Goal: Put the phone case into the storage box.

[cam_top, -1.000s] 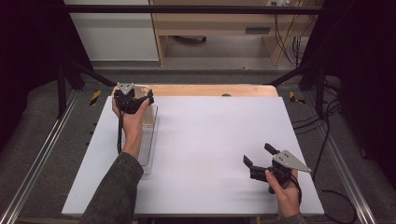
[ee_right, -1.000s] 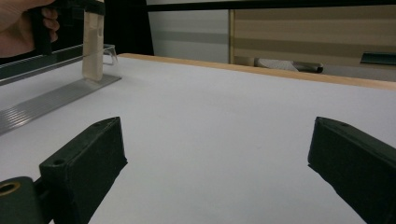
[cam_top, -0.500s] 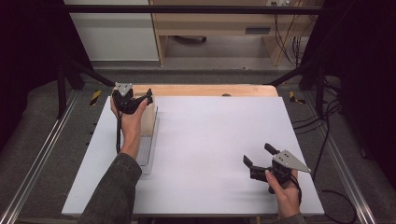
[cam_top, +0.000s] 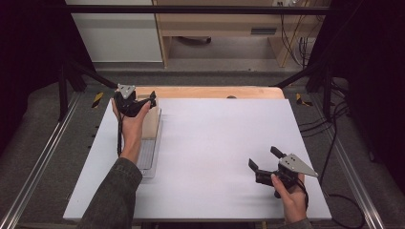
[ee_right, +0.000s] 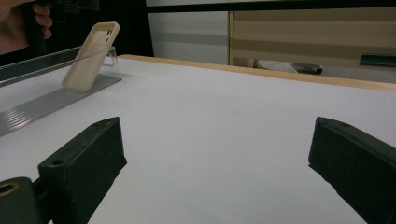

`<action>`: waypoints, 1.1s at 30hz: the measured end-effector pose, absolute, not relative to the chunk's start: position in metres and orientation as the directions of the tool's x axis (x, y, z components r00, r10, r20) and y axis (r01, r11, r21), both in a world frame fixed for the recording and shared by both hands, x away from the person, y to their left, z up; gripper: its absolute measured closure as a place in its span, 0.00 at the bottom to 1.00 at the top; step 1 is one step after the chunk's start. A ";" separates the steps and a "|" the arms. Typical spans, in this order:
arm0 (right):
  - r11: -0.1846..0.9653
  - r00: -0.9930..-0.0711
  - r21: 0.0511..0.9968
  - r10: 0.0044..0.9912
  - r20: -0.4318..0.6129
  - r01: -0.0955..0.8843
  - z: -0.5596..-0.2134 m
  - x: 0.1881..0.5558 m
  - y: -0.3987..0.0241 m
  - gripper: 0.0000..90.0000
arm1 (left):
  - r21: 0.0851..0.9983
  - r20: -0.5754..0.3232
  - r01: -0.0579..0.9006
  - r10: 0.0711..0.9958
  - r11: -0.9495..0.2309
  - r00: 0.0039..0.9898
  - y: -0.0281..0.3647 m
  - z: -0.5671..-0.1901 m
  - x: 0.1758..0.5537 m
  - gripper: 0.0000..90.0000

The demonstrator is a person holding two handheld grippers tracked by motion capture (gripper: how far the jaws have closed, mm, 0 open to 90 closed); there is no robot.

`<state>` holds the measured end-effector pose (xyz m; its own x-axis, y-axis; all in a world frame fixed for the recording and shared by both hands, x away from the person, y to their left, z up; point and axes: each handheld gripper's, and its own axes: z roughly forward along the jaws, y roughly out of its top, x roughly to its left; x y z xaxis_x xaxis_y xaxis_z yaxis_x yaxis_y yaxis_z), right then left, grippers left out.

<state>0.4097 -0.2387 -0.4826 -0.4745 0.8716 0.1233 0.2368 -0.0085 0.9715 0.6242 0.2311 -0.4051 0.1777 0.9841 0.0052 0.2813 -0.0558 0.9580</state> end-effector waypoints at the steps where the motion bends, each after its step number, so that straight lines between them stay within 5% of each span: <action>1: -0.008 -0.475 0.972 0.871 0.123 0.237 -0.483 0.410 -0.239 0.04 | 0.958 0.004 0.283 0.984 -0.055 0.178 0.231 -0.405 0.624 0.02; 33: 0.001 -0.474 0.972 0.873 0.113 0.234 -0.482 0.408 -0.237 0.04 | 0.948 0.023 0.297 0.956 -0.114 0.292 0.219 -0.396 0.605 0.02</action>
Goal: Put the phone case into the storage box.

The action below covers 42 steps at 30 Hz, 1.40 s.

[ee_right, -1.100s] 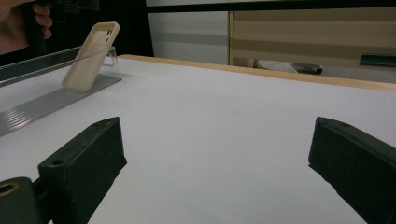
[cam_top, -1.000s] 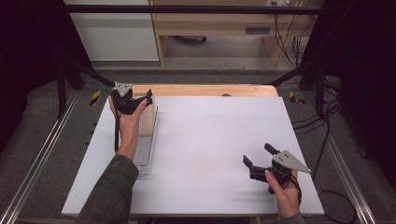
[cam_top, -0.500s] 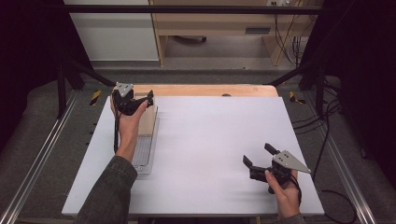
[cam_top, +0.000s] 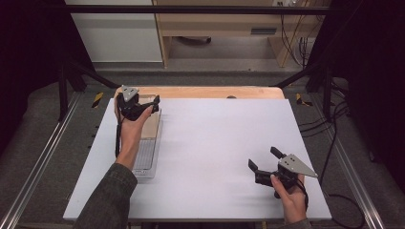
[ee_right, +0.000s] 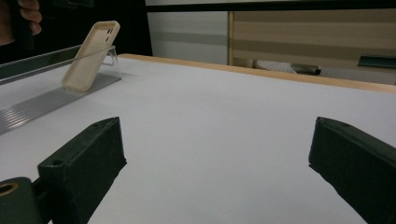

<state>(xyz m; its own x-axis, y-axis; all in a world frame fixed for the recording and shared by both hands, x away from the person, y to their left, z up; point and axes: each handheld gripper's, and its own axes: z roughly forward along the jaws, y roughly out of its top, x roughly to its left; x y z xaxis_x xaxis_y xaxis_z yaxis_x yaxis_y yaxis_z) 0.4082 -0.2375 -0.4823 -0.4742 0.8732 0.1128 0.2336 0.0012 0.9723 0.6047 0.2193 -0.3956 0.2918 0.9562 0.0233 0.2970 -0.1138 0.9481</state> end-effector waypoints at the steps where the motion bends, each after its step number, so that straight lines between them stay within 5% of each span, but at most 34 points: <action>1: 0.002 -0.472 0.972 0.874 0.113 0.236 -0.483 0.408 -0.238 0.04 | 0.946 0.029 0.300 0.954 -0.122 0.297 0.218 -0.396 0.604 0.02; 42: -0.005 -0.465 0.974 0.878 0.113 0.227 -0.482 0.406 -0.241 0.04 | 0.937 0.127 0.229 0.869 -0.264 0.479 0.172 -0.383 0.564 0.03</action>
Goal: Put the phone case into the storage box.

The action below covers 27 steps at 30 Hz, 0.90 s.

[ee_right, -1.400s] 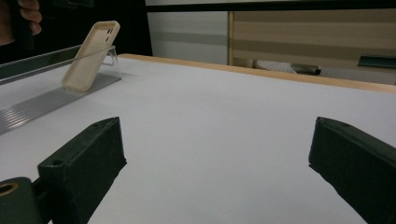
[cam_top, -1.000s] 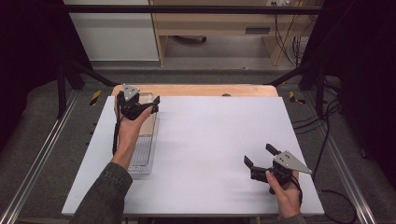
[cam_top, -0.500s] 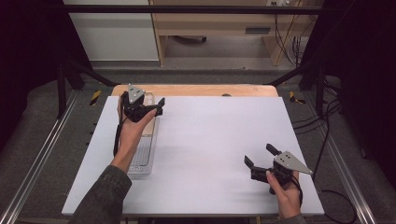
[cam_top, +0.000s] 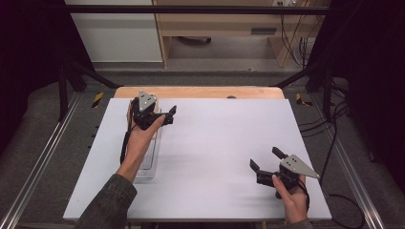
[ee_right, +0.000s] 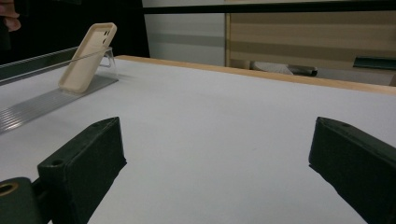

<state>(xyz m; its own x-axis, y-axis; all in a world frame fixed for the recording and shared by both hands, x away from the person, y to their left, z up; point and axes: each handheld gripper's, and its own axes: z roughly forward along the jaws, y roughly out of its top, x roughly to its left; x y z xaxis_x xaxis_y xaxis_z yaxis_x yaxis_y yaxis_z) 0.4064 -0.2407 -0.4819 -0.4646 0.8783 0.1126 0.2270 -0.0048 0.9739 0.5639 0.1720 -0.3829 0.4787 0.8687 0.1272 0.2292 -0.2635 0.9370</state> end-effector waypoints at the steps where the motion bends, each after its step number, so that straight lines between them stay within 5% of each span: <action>1: -0.005 -0.465 0.974 0.878 0.113 0.227 -0.482 0.406 -0.241 0.04 | 0.938 0.126 0.228 0.868 -0.263 0.480 0.172 -0.383 0.563 0.03; 27: -0.003 -0.467 0.974 0.877 0.112 0.227 -0.482 0.406 -0.240 0.04 | 0.941 0.100 0.207 0.801 -0.269 0.590 0.127 -0.403 0.534 0.03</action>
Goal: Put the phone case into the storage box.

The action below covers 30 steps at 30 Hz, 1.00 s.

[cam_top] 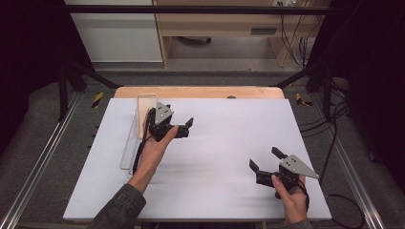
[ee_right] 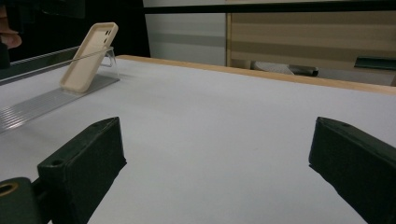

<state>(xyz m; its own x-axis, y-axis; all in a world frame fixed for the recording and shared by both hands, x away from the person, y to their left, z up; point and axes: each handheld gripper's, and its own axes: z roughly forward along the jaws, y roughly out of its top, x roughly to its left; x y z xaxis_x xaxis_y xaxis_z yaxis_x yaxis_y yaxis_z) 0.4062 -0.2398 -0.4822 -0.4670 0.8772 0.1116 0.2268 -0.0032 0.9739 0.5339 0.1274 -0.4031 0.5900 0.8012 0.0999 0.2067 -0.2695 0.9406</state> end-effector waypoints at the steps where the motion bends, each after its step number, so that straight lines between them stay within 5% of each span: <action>1: -0.004 -0.467 0.974 0.877 0.112 0.227 -0.482 0.406 -0.240 0.04 | 0.941 0.097 0.207 0.799 -0.269 0.594 0.126 -0.404 0.533 0.03; 30: -0.004 -0.467 0.975 0.878 0.109 0.221 -0.481 0.405 -0.240 0.04 | 0.930 0.097 0.194 0.718 -0.312 0.690 0.093 -0.423 0.497 0.03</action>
<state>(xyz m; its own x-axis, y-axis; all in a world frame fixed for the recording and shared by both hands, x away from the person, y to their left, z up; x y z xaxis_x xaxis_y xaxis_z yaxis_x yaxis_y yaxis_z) 0.4055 -0.2400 -0.4812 -0.4666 0.8777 0.1095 0.2209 -0.0042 0.9753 0.4968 0.0925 -0.4231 0.6895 0.7178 0.0970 0.1937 -0.3118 0.9302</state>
